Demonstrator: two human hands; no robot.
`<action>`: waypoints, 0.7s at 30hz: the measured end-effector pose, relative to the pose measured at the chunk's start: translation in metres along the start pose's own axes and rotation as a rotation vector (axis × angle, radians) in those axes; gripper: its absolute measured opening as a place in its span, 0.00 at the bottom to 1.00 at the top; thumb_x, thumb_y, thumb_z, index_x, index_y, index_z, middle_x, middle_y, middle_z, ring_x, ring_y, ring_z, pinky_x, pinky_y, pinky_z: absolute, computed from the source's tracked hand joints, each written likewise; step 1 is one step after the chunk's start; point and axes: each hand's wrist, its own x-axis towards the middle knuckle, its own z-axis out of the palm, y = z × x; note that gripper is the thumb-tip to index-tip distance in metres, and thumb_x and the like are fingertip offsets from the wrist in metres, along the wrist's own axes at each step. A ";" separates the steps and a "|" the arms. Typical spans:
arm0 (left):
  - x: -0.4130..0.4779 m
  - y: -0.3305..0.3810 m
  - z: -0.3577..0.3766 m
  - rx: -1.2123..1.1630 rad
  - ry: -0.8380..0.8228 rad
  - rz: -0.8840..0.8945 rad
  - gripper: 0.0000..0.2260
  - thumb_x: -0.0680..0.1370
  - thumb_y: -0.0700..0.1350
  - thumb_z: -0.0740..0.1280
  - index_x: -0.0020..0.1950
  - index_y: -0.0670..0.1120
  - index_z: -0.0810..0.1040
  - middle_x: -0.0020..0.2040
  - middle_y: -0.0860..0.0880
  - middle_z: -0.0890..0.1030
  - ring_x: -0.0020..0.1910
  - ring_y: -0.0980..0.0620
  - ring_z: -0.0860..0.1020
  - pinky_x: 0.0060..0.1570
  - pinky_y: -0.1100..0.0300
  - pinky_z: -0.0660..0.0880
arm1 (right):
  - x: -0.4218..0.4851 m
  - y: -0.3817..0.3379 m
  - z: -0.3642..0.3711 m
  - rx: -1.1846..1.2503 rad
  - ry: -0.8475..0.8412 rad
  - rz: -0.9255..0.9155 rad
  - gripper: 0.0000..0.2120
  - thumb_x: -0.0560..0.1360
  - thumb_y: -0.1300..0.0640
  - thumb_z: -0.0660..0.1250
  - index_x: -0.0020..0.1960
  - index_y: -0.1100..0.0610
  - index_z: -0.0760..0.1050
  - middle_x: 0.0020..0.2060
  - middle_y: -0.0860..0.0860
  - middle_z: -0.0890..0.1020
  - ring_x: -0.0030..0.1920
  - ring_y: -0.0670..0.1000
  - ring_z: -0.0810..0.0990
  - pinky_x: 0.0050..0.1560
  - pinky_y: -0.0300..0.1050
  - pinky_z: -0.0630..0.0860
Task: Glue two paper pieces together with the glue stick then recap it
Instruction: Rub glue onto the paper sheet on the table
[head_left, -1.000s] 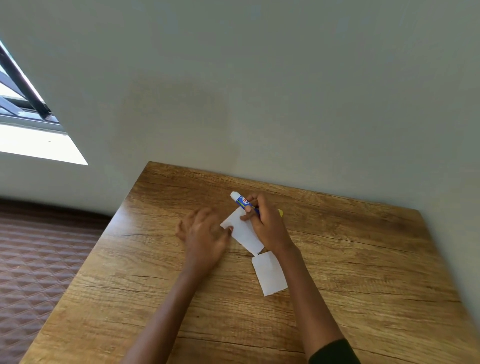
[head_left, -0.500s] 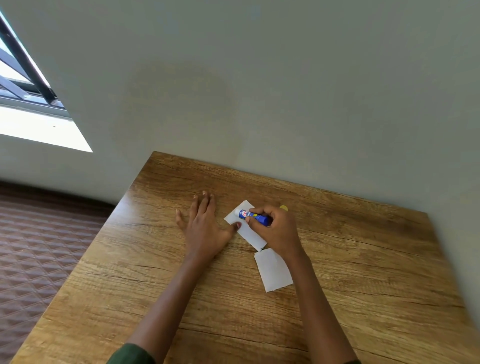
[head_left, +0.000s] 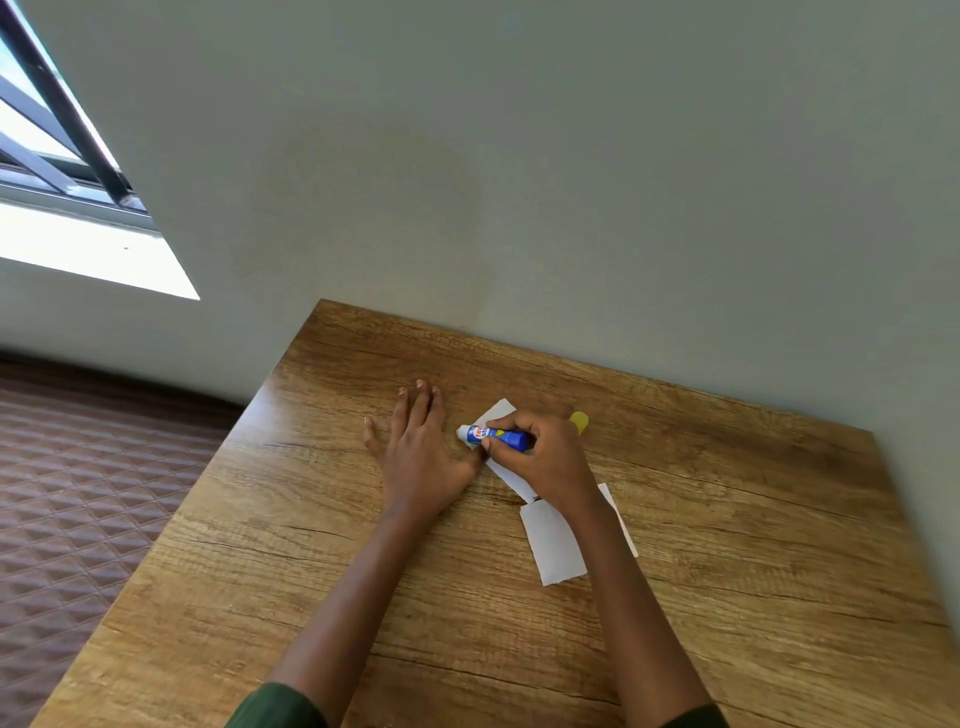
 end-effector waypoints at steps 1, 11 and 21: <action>0.000 0.000 0.000 0.002 0.005 0.000 0.41 0.66 0.69 0.57 0.74 0.48 0.57 0.77 0.51 0.55 0.76 0.51 0.50 0.69 0.38 0.44 | 0.000 0.001 0.000 -0.003 0.003 -0.003 0.11 0.70 0.58 0.73 0.52 0.58 0.81 0.45 0.52 0.83 0.42 0.46 0.79 0.39 0.28 0.73; 0.001 0.000 0.001 0.022 0.006 -0.008 0.45 0.65 0.74 0.52 0.75 0.49 0.56 0.77 0.50 0.55 0.76 0.50 0.50 0.69 0.37 0.43 | 0.002 0.006 -0.006 -0.049 0.078 0.032 0.12 0.70 0.58 0.72 0.53 0.58 0.80 0.48 0.53 0.83 0.46 0.47 0.79 0.42 0.29 0.74; 0.001 0.000 0.002 0.017 -0.006 -0.016 0.41 0.69 0.69 0.61 0.75 0.49 0.55 0.77 0.51 0.53 0.76 0.51 0.48 0.69 0.37 0.42 | 0.004 0.012 -0.008 -0.088 0.194 0.103 0.14 0.71 0.53 0.72 0.54 0.57 0.80 0.51 0.51 0.83 0.46 0.46 0.79 0.39 0.30 0.72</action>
